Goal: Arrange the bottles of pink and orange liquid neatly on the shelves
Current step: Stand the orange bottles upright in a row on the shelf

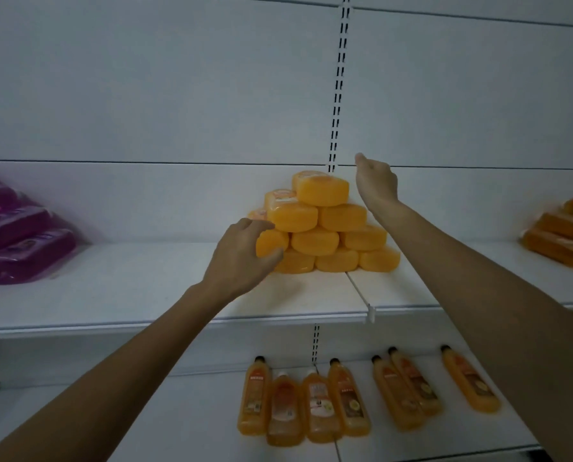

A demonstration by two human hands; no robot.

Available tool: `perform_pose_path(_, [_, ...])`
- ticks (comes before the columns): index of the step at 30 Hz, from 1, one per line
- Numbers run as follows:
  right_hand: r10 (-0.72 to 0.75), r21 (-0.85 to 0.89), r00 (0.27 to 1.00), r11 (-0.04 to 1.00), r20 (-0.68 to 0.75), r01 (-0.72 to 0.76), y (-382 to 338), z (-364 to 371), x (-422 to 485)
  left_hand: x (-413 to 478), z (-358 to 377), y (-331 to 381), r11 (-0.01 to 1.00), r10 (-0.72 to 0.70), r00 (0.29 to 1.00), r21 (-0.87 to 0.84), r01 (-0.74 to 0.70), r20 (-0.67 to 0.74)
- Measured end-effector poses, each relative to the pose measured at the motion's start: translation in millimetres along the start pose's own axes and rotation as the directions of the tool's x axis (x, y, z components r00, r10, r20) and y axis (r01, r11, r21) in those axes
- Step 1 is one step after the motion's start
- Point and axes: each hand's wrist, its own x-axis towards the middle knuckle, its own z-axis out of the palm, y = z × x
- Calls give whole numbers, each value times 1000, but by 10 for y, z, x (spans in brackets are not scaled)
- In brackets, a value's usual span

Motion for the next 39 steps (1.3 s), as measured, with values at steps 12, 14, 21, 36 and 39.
perform_pose_path(12, [-69, -328, 998, 943, -14, 60, 784, -916, -600, -615, 524, 505, 993, 92, 983, -89, -79, 156])
perform_pose_path(14, [-47, -371, 999, 928, 0, 44, 933, -1097, -700, -671, 633, 648, 993, 89, 979, -93, -73, 182])
perform_pose_path(21, [82, -478, 990, 878, 113, -18, 1725, -1785, -1268, -1244, 1243, 1091, 990, -40, 946, -115, 81, 320])
perform_pose_path(36, [325, -444, 865, 886, 382, -136, 2809, -1556, -2098, -2486, 1854, 757, 863, -459, 764, 23, 505, 454])
perform_pose_path(39, [390, -480, 809, 864, 440, -156, 3043, -1259, -2181, -2507, 1939, 475, 802, -556, 705, 63, 594, 440])
